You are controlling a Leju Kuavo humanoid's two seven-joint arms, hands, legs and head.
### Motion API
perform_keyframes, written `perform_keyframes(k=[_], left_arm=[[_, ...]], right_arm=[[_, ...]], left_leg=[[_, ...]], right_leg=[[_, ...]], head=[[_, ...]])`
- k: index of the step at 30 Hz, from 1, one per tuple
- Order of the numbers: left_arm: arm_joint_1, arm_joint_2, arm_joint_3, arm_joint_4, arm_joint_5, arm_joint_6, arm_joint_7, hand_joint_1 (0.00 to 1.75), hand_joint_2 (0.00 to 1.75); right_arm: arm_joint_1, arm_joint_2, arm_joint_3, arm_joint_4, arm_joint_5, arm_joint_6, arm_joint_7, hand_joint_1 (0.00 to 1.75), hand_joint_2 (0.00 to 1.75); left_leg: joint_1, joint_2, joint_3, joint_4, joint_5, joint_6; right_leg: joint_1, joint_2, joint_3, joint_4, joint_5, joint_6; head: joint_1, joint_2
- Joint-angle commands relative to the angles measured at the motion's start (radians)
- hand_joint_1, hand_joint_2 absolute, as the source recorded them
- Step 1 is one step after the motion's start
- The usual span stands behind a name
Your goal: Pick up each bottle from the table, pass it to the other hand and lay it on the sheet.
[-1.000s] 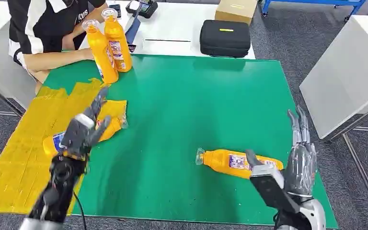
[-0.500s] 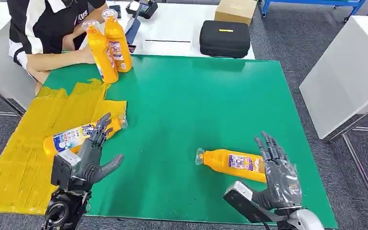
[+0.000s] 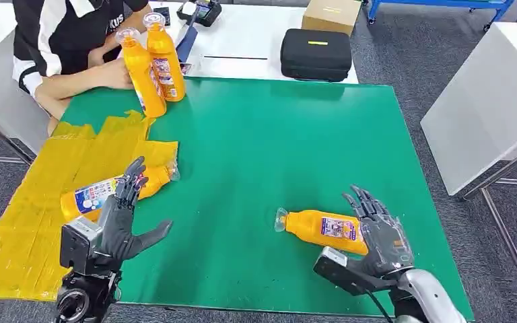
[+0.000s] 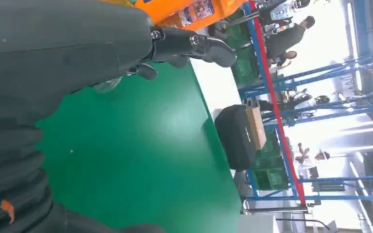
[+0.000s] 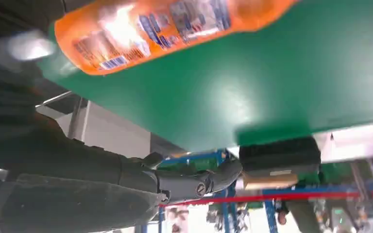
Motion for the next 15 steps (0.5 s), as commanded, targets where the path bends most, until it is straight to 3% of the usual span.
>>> perform_keyframes(k=[1, 9, 13, 15], left_arm=[[0.023, -0.003, 0.036, -0.070, 0.030, -0.013, 0.005, 0.00, 1.75], [0.024, -0.017, 0.038, -0.075, 0.023, -0.006, 0.000, 0.00, 1.75], [0.017, -0.022, 0.042, -0.063, 0.026, 0.000, 0.002, 0.00, 1.75], [0.015, -0.024, 0.041, -0.055, 0.023, 0.004, 0.008, 0.00, 1.75]], right_arm=[[-0.121, -0.037, 0.002, 0.258, -0.009, 0.034, -0.013, 0.00, 1.75], [-0.161, -0.057, -0.002, 0.365, -0.030, 0.082, -0.022, 0.00, 1.75], [-0.182, -0.051, -0.005, 0.429, -0.037, 0.093, -0.022, 0.00, 1.75], [-0.196, -0.043, -0.004, 0.468, -0.041, 0.095, -0.024, 0.00, 1.75]], left_leg=[[0.001, 0.002, 0.007, 0.000, -0.003, 0.001], [0.001, 0.001, 0.012, 0.000, -0.006, 0.001], [0.001, 0.000, 0.005, -0.001, -0.002, 0.001], [0.001, 0.000, 0.012, 0.000, -0.005, 0.001]], right_leg=[[0.002, 0.003, 0.007, -0.001, -0.002, -0.006], [0.002, 0.003, 0.011, -0.001, -0.004, -0.008], [0.001, 0.001, 0.005, -0.002, -0.001, -0.004], [0.002, 0.002, 0.012, -0.001, -0.004, -0.008]], head=[[0.000, 0.000], [0.000, 0.000], [0.000, 0.000], [0.000, 0.000]])
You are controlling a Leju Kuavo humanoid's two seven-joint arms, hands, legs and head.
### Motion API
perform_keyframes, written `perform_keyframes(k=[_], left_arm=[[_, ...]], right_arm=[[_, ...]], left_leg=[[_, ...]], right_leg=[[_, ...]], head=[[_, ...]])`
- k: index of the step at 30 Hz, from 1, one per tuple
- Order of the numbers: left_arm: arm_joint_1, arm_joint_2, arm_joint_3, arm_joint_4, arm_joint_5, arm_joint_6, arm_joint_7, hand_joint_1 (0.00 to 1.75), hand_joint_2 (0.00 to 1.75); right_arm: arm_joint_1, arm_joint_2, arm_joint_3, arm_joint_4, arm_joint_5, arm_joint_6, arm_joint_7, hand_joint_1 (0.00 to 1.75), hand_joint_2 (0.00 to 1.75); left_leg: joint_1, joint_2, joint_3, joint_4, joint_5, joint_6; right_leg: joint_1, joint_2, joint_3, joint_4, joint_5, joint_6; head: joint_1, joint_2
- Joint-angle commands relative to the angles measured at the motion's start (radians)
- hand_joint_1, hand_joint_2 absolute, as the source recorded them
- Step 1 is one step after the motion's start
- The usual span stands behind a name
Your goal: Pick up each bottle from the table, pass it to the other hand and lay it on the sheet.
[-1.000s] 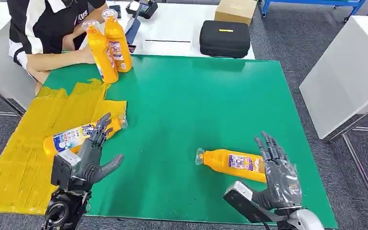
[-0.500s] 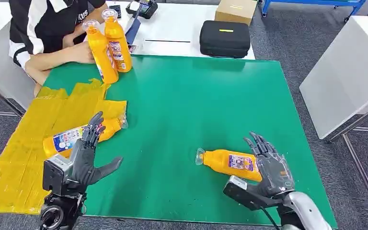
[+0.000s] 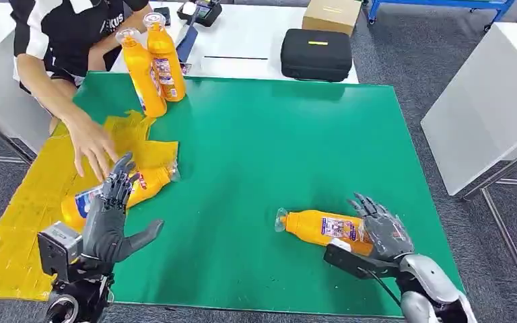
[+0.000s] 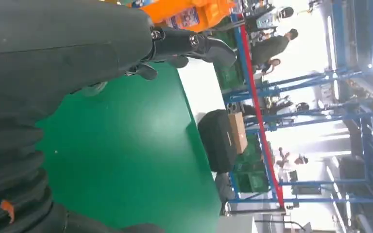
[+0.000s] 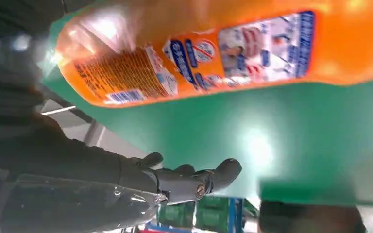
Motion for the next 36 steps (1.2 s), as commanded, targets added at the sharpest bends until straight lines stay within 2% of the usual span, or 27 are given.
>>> perform_keyframes(k=[1, 6, 8, 9, 12, 14, 15, 17, 18, 20, 21, 22, 23, 26, 31, 36], left_arm=[[-0.015, -0.014, 0.024, 0.032, -0.005, 0.010, 0.011, 0.00, 1.75], [-0.016, -0.015, 0.022, 0.036, -0.007, 0.012, 0.012, 0.00, 1.75], [-0.021, -0.017, 0.019, 0.042, -0.014, 0.019, 0.018, 0.00, 1.75], [-0.024, -0.019, 0.018, 0.045, -0.015, 0.019, 0.020, 0.00, 1.75], [-0.033, -0.018, 0.016, 0.052, -0.020, 0.022, 0.030, 0.00, 1.75], [-0.034, -0.018, 0.014, 0.055, -0.022, 0.022, 0.032, 0.00, 1.75], [-0.035, -0.018, 0.013, 0.057, -0.022, 0.022, 0.033, 0.00, 1.75], [-0.035, -0.018, 0.013, 0.057, -0.022, 0.022, 0.033, 0.00, 1.75], [-0.035, -0.018, 0.013, 0.057, -0.022, 0.022, 0.033, 0.00, 1.75], [-0.035, -0.018, 0.013, 0.057, -0.022, 0.022, 0.033, 0.00, 1.75], [-0.033, -0.018, 0.013, 0.055, -0.023, 0.023, 0.034, 0.00, 1.75], [-0.032, -0.017, 0.012, 0.056, -0.023, 0.023, 0.035, 0.00, 1.75], [-0.033, -0.015, 0.008, 0.060, -0.023, 0.022, 0.035, 0.00, 1.75], [-0.037, -0.012, -0.002, 0.066, -0.025, 0.029, 0.043, 0.00, 1.75], [-0.063, -0.025, -0.014, 0.067, -0.031, 0.038, 0.059, 0.00, 1.75], [-0.067, -0.027, -0.015, 0.067, -0.032, 0.039, 0.062, 0.00, 1.75]], right_arm=[[-0.084, 0.029, 0.000, 0.224, -0.013, 0.020, -0.008, 0.00, 1.75], [-0.091, 0.031, 0.002, 0.240, -0.013, 0.020, -0.008, 0.00, 1.75], [-0.113, 0.037, 0.011, 0.285, -0.011, 0.019, -0.010, 0.00, 1.75], [-0.123, 0.041, 0.017, 0.311, -0.011, 0.020, -0.010, 0.00, 1.75], [-0.151, 0.055, 0.028, 0.378, -0.012, 0.020, -0.011, 0.00, 1.75], [-0.161, 0.065, 0.026, 0.402, -0.014, 0.014, -0.011, 0.00, 1.75], [-0.166, 0.069, 0.029, 0.410, -0.013, 0.010, -0.011, 0.00, 1.75], [-0.166, 0.069, 0.029, 0.410, -0.013, 0.010, -0.011, 0.00, 1.75], [-0.166, 0.069, 0.029, 0.410, -0.013, 0.010, -0.011, 0.00, 1.75], [-0.166, 0.069, 0.029, 0.410, -0.013, 0.010, -0.011, 0.00, 1.75], [-0.166, 0.073, 0.024, 0.408, -0.016, 0.005, -0.013, 0.33, 1.75], [-0.167, 0.080, 0.023, 0.409, -0.020, 0.005, -0.016, 1.64, 1.75], [-0.168, 0.084, 0.026, 0.415, -0.022, 0.004, -0.020, 1.75, 1.75], [-0.173, 0.093, 0.043, 0.426, -0.020, -0.005, -0.034, 1.75, 1.75], [-0.211, 0.114, 0.055, 0.418, -0.007, -0.068, -0.039, 1.75, 1.75], [-0.215, 0.114, 0.055, 0.416, -0.008, -0.065, -0.040, 1.75, 1.75]], left_leg=[[0.001, 0.000, 0.007, -0.001, -0.002, 0.000], [0.001, 0.000, 0.006, -0.001, -0.002, 0.000], [0.001, 0.001, 0.011, 0.000, -0.005, 0.001], [0.001, 0.001, 0.007, -0.001, -0.003, 0.000], [0.001, 0.001, 0.011, -0.001, -0.004, 0.000], [0.001, 0.000, 0.004, -0.001, -0.001, 0.000], [0.001, 0.001, 0.009, -0.001, -0.003, 0.000], [0.001, 0.000, 0.005, -0.001, -0.001, 0.000], [0.002, 0.000, 0.011, -0.001, -0.003, 0.000], [0.001, -0.001, 0.007, -0.001, -0.001, 0.000], [0.001, 0.000, 0.010, -0.001, -0.003, 0.000], [0.001, 0.000, 0.009, -0.001, -0.002, 0.000], [0.001, -0.001, 0.012, -0.001, -0.003, 0.000], [0.001, 0.000, 0.007, -0.001, -0.001, 0.000], [0.002, 0.001, 0.012, 0.000, -0.003, 0.000], [0.001, 0.001, 0.011, -0.001, -0.002, 0.000]], right_leg=[[0.002, 0.002, 0.006, -0.002, -0.001, -0.005], [0.001, 0.002, 0.005, -0.001, -0.001, -0.005], [0.002, 0.003, 0.010, -0.001, -0.004, -0.008], [0.002, 0.002, 0.007, -0.001, -0.002, -0.006], [0.002, 0.003, 0.010, -0.002, -0.003, -0.007], [0.001, 0.001, 0.004, -0.002, 0.000, -0.004], [0.002, 0.003, 0.008, -0.002, -0.001, -0.006], [0.002, 0.001, 0.005, -0.002, 0.000, -0.004], [0.002, 0.002, 0.010, -0.002, -0.002, -0.007], [0.002, 0.000, 0.006, -0.002, -0.001, -0.004], [0.002, 0.001, 0.009, -0.002, -0.002, -0.006], [0.002, 0.001, 0.008, -0.002, -0.001, -0.005], [0.002, 0.001, 0.011, -0.001, -0.003, -0.007], [0.002, 0.000, 0.006, -0.002, 0.000, -0.004], [0.002, 0.002, 0.010, -0.001, -0.002, -0.007], [0.002, 0.001, 0.009, -0.001, -0.001, -0.007]], head=[[0.000, 0.000], [0.000, 0.000], [0.000, 0.000], [0.000, 0.000], [0.000, 0.000], [0.000, 0.000], [0.000, 0.000], [0.000, 0.000], [0.000, 0.000], [0.000, 0.000], [0.000, 0.000], [0.000, 0.000], [0.000, 0.000], [0.000, 0.000], [0.000, 0.000], [0.000, 0.000]])
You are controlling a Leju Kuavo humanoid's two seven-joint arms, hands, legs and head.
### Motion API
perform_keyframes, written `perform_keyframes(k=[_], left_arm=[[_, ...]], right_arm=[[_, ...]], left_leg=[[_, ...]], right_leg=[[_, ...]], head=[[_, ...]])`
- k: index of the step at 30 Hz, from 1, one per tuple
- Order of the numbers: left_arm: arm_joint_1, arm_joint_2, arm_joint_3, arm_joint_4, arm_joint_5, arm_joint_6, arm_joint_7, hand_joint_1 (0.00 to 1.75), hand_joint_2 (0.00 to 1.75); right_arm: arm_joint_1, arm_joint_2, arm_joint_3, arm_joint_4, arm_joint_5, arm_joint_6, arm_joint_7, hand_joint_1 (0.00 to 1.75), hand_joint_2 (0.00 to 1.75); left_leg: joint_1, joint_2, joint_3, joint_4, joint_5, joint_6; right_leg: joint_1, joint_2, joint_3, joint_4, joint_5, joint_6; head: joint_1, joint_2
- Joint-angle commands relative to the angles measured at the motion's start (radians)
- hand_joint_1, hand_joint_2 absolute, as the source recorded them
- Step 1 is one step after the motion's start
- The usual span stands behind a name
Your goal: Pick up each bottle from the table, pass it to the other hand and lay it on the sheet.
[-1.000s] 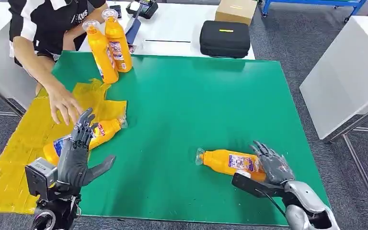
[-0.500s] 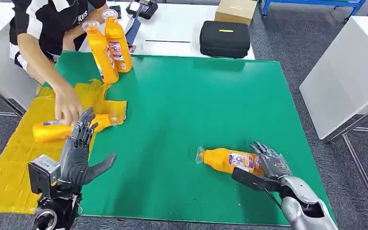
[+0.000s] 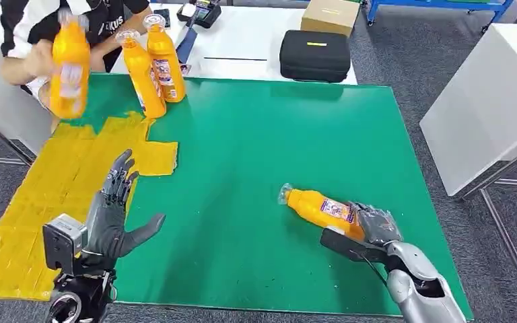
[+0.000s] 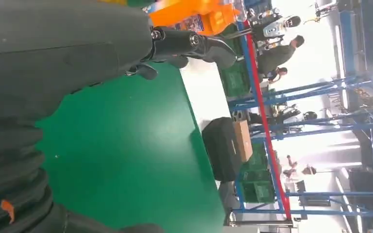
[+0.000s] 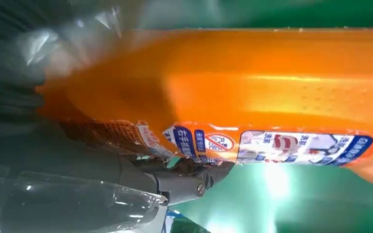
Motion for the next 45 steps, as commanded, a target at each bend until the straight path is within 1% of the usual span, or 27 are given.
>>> perform_keyframes(k=[1, 2, 3, 5, 6, 8, 9, 10, 12, 13, 14, 17, 18, 19, 21, 22, 23, 24, 28, 29, 32, 34, 36, 40, 42, 44, 45], left_arm=[[-0.046, -0.004, -0.014, 0.063, -0.005, 0.000, 0.013, 0.00, 1.75], [-0.046, -0.004, -0.014, 0.063, -0.005, 0.000, 0.013, 0.00, 1.75], [-0.047, -0.007, -0.015, 0.062, -0.005, 0.000, 0.013, 0.00, 1.75], [-0.051, -0.003, -0.025, 0.064, -0.008, 0.001, 0.020, 0.00, 1.75], [-0.057, -0.008, -0.025, 0.074, 0.011, -0.008, 0.028, 0.00, 1.75], [-0.065, -0.017, -0.022, 0.076, 0.038, -0.024, 0.029, 0.00, 1.75], [-0.068, -0.023, -0.021, 0.070, 0.037, -0.021, 0.031, 0.00, 1.75], [-0.071, -0.025, -0.023, 0.067, 0.036, -0.019, 0.037, 0.00, 1.75], [-0.073, -0.022, -0.023, 0.070, 0.030, -0.013, 0.055, 0.00, 1.75], [-0.074, -0.021, -0.023, 0.073, 0.030, -0.013, 0.059, 0.00, 1.75], [-0.076, -0.016, -0.025, 0.084, 0.030, -0.013, 0.064, 0.00, 1.75], [-0.083, -0.013, -0.026, 0.122, 0.043, -0.011, 0.068, 0.00, 1.75], [-0.087, -0.013, -0.026, 0.138, 0.046, -0.009, 0.071, 0.00, 1.75], [-0.093, -0.013, -0.024, 0.163, 0.049, -0.001, 0.077, 0.00, 1.75], [-0.095, -0.013, -0.023, 0.177, 0.050, 0.002, 0.075, 0.00, 1.75], [-0.094, -0.012, -0.026, 0.181, 0.053, 0.004, 0.073, 0.00, 1.75], [-0.094, -0.013, -0.027, 0.184, 0.058, 0.005, 0.073, 0.00, 1.75], [-0.089, -0.013, -0.035, 0.184, 0.062, 0.004, 0.074, 0.00, 1.75], [-0.058, -0.025, -0.047, 0.179, 0.076, -0.004, 0.077, 0.00, 1.75], [-0.052, -0.025, -0.048, 0.177, 0.078, -0.008, 0.077, 0.00, 1.75], [-0.044, -0.012, -0.046, 0.187, 0.125, -0.059, 0.083, 0.00, 1.75], [-0.064, -0.003, -0.058, 0.219, 0.133, -0.078, 0.085, 0.00, 1.75], [-0.069, -0.002, -0.060, 0.227, 0.133, -0.078, 0.085, 0.00, 1.75], [-0.095, 0.006, -0.090, 0.265, 0.145, -0.089, 0.083, 0.00, 1.75], [-0.112, 0.013, -0.103, 0.289, 0.145, -0.089, 0.080, 0.00, 1.75], [-0.127, 0.013, -0.106, 0.310, 0.147, -0.089, 0.075, 0.00, 1.75], [-0.131, 0.013, -0.106, 0.315, 0.147, -0.088, 0.073, 0.00, 1.75]], right_arm=[[-0.038, 0.054, 0.020, 0.063, 0.001, -0.029, -0.007, 1.75, 1.75], [-0.038, 0.054, 0.020, 0.063, 0.001, -0.029, -0.007, 1.75, 1.75], [-0.041, 0.054, 0.020, 0.062, 0.000, -0.026, -0.007, 1.75, 1.75], [-0.035, 0.071, -0.015, 0.028, -0.006, -0.092, -0.015, 1.75, 1.75], [-0.033, 0.090, -0.051, 0.000, -0.020, -0.134, -0.021, 1.75, 1.75], [-0.037, 0.147, -0.132, -0.053, -0.063, -0.214, -0.009, 1.75, 1.75], [-0.035, 0.185, -0.176, -0.108, -0.110, -0.245, -0.015, 1.75, 1.75], [-0.029, 0.210, -0.207, -0.159, -0.164, -0.257, -0.019, 1.75, 1.75], [-0.013, 0.248, -0.255, -0.236, -0.255, -0.342, -0.044, 1.75, 1.75], [-0.005, 0.259, -0.267, -0.261, -0.283, -0.362, -0.056, 1.75, 1.75], [0.017, 0.280, -0.281, -0.315, -0.366, -0.377, -0.087, 1.75, 1.75], [0.061, 0.322, -0.292, -0.406, -0.488, -0.485, -0.152, 1.75, 1.75], [0.065, 0.331, -0.292, -0.416, -0.527, -0.505, -0.168, 1.75, 1.75], [0.065, 0.346, -0.280, -0.421, -0.576, -0.531, -0.188, 1.75, 1.75], [0.062, 0.348, -0.269, -0.419, -0.578, -0.536, -0.188, 1.75, 1.75], [0.052, 0.352, -0.259, -0.409, -0.624, -0.560, -0.205, 1.75, 1.75], [0.044, 0.355, -0.255, -0.402, -0.662, -0.564, -0.217, 1.75, 1.75], [0.034, 0.352, -0.241, -0.389, -0.702, -0.575, -0.235, 1.75, 1.75], [0.031, 0.342, -0.208, -0.345, -0.794, -0.543, -0.267, 1.75, 1.75], [0.031, 0.344, -0.196, -0.332, -0.805, -0.524, -0.268, 1.75, 1.75], [0.019, 0.344, -0.129, -0.279, -0.798, -0.452, -0.231, 1.75, 1.75], [0.001, 0.348, -0.075, -0.247, -0.778, -0.426, -0.219, 1.75, 1.75], [-0.005, 0.352, -0.064, -0.240, -0.777, -0.425, -0.217, 1.75, 1.75], [-0.036, 0.334, 0.026, -0.178, -0.745, -0.331, -0.167, 1.75, 1.75], [-0.059, 0.333, 0.066, -0.126, -0.740, -0.269, -0.143, 1.75, 1.75], [-0.086, 0.330, 0.094, -0.075, -0.727, -0.243, -0.133, 1.75, 1.75], [-0.096, 0.334, 0.099, -0.059, -0.727, -0.242, -0.134, 1.75, 1.75]], left_leg=[[0.001, 0.000, 0.007, 0.000, -0.003, 0.000], [0.001, 0.000, 0.013, 0.001, -0.006, 0.001], [0.001, 0.000, 0.006, 0.000, -0.003, 0.000], [0.001, 0.000, 0.009, 0.000, -0.004, 0.001], [0.001, 0.000, 0.004, 0.000, -0.002, 0.000], [0.000, -0.001, 0.006, 0.000, -0.003, 0.000], [0.000, -0.001, 0.002, 0.000, -0.001, 0.000], [0.000, -0.001, 0.005, 0.001, -0.003, 0.000], [0.000, 0.000, 0.006, 0.001, -0.004, 0.000], [0.000, 0.000, 0.000, 0.000, -0.001, 0.000], [0.000, 0.000, 0.002, 0.000, -0.002, 0.000], [0.000, -0.005, 0.007, 0.001, -0.004, 0.000], [0.000, -0.004, 0.003, 0.000, -0.001, 0.000], [0.000, -0.003, 0.005, 0.000, -0.003, 0.000], [0.000, -0.001, 0.002, -0.001, -0.001, 0.000], [0.000, -0.001, 0.006, 0.000, -0.003, 0.000], [0.000, -0.001, 0.003, -0.001, -0.002, 0.000], [0.000, -0.001, 0.006, 0.000, -0.004, 0.000], [0.000, -0.001, 0.001, -0.001, -0.001, 0.000], [0.000, -0.001, 0.004, 0.000, -0.003, 0.000], [0.000, 0.002, 0.003, -0.001, -0.002, 0.000], [0.000, 0.002, 0.008, -0.001, -0.004, 0.000], [0.000, 0.002, 0.002, -0.001, -0.002, 0.000], [0.001, 0.001, 0.002, -0.001, -0.001, 0.000], [0.001, 0.001, 0.006, -0.001, -0.003, 0.000], [0.001, 0.002, 0.003, -0.001, -0.002, 0.000], [0.001, 0.003, 0.006, -0.001, -0.003, 0.000]], right_leg=[[0.001, 0.002, 0.006, -0.001, -0.002, -0.007], [0.002, 0.002, 0.011, 0.001, -0.005, -0.012], [0.001, 0.002, 0.006, -0.001, -0.002, -0.006], [0.002, 0.002, 0.008, 0.000, -0.003, -0.008], [0.001, 0.001, 0.003, 0.000, -0.001, -0.005], [0.001, 0.001, 0.005, 0.000, -0.002, -0.007], [0.001, 0.000, 0.001, 0.000, -0.001, -0.004], [0.001, 0.001, 0.005, 0.002, -0.003, -0.008], [0.001, 0.002, 0.005, 0.002, -0.004, -0.008], [0.000, 0.001, 0.000, 0.001, -0.001, -0.004], [0.000, 0.001, 0.002, 0.001, -0.002, -0.005], [0.001, -0.003, 0.007, 0.003, -0.006, -0.009], [0.000, -0.003, 0.003, 0.001, -0.003, -0.005], [0.001, -0.002, 0.005, 0.001, -0.004, -0.007], [0.000, 0.000, 0.002, 0.000, -0.002, -0.004], [0.001, 0.000, 0.006, 0.001, -0.004, -0.007], [0.000, 0.000, 0.003, 0.000, -0.002, -0.005], [0.001, 0.001, 0.005, 0.001, -0.003, -0.007], [0.000, 0.000, 0.001, 0.000, -0.001, -0.004], [0.001, 0.001, 0.004, 0.000, -0.002, -0.006], [0.001, 0.003, 0.003, -0.001, -0.001, -0.004], [0.001, 0.005, 0.007, -0.001, -0.003, -0.007], [0.001, 0.003, 0.002, -0.001, -0.001, -0.004], [0.001, 0.002, 0.002, -0.001, -0.001, -0.004], [0.001, 0.003, 0.005, -0.001, -0.002, -0.006], [0.001, 0.003, 0.003, -0.001, -0.001, -0.005], [0.001, 0.004, 0.006, -0.001, -0.001, -0.007]], head=[[0.000, 0.000], [0.000, 0.000], [0.000, 0.000], [0.000, 0.000], [0.000, 0.000], [0.000, 0.000], [0.000, 0.000], [0.000, 0.000], [0.000, 0.000], [0.000, 0.000], [0.000, 0.000], [0.000, 0.000], [0.000, 0.000], [0.000, 0.000], [0.000, 0.000], [0.000, 0.000], [0.000, 0.000], [0.000, 0.000], [0.000, 0.000], [0.000, 0.000], [0.000, 0.000], [0.000, 0.000], [0.000, 0.000], [0.000, 0.000], [0.000, 0.000], [0.000, 0.000], [0.000, 0.000]])
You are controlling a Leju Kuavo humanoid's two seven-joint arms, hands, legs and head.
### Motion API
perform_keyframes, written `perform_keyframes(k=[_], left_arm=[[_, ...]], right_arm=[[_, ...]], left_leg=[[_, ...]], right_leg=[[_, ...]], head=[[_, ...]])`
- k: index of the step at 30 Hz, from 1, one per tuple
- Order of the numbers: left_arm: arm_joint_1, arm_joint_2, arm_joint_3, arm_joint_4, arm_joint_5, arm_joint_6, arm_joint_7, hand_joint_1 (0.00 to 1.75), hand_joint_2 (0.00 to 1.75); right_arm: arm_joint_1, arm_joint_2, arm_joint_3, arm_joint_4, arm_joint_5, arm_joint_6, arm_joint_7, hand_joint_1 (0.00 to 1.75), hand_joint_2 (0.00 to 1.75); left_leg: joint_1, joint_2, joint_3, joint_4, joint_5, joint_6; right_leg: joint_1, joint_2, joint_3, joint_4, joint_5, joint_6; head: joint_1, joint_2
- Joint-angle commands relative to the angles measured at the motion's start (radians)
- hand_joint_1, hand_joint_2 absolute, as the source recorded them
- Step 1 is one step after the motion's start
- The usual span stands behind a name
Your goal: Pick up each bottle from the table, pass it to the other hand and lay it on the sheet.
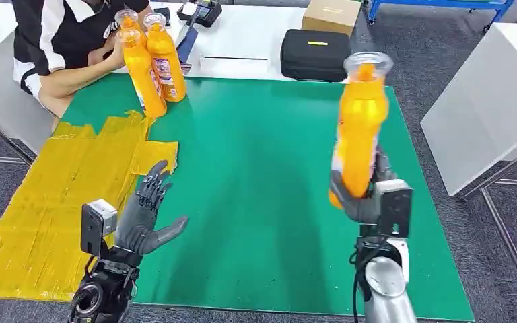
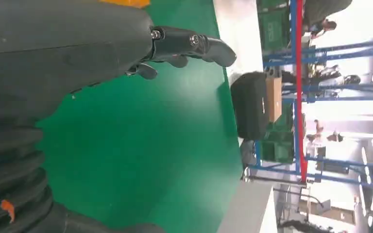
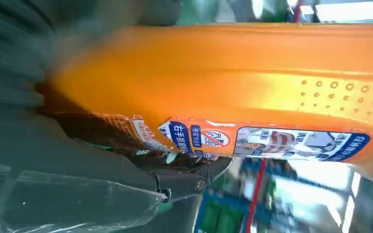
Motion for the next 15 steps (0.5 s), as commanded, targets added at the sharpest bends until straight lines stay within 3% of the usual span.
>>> perform_keyframes(k=[1, 7, 15], left_arm=[[-0.079, 0.035, -0.044, 0.152, 0.006, -0.001, -0.007, 0.00, 1.75], [-0.079, 0.036, -0.044, 0.150, 0.006, -0.001, -0.007, 0.00, 1.75], [-0.174, 0.030, -0.055, 0.246, 0.052, -0.009, -0.001, 0.00, 1.75]], right_arm=[[-0.123, -0.001, 0.158, 0.242, 0.025, 0.101, 0.044, 1.75, 1.75], [-0.125, -0.007, 0.157, 0.243, 0.026, 0.103, 0.045, 1.75, 1.75], [-0.286, 0.014, 0.283, 0.482, 0.128, 0.134, 0.033, 1.75, 1.75]], left_leg=[[0.000, 0.002, 0.006, -0.001, -0.001, 0.000], [0.000, 0.001, 0.006, -0.001, -0.001, 0.001], [0.000, 0.002, 0.004, -0.001, 0.000, 0.001]], right_leg=[[0.001, 0.003, 0.005, -0.001, 0.000, -0.005], [0.001, 0.001, 0.005, -0.001, -0.001, -0.005], [0.001, 0.003, 0.003, -0.001, 0.000, -0.004]], head=[[0.000, 0.000], [0.000, 0.000], [0.000, 0.000]])
